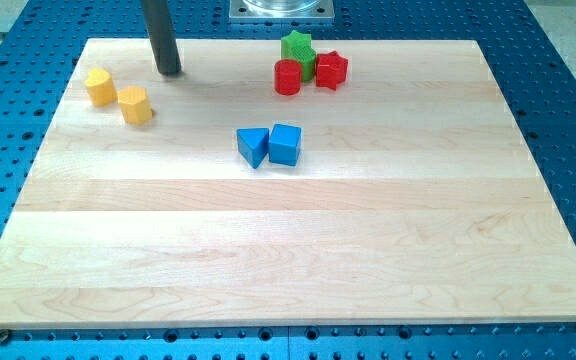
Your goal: Place the heart above the hexagon
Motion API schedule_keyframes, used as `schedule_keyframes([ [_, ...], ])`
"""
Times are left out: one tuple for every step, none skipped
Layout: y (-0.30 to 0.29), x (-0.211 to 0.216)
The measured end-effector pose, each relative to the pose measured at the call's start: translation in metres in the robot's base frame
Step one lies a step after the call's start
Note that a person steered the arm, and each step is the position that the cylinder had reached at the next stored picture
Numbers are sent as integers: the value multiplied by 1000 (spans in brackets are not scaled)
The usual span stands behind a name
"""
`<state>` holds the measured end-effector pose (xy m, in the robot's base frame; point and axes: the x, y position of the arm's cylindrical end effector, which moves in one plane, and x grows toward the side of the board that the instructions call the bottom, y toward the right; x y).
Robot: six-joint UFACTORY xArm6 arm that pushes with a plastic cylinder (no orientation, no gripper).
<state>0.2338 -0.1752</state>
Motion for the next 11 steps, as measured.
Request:
schedule_keyframes([
  [-66, 1],
  [-75, 51],
  [-76, 46],
  [-111, 52],
  [-92, 89],
  [-10, 91],
  [42, 108],
  [37, 98],
  [-30, 105],
  [7, 138],
  [52, 132],
])
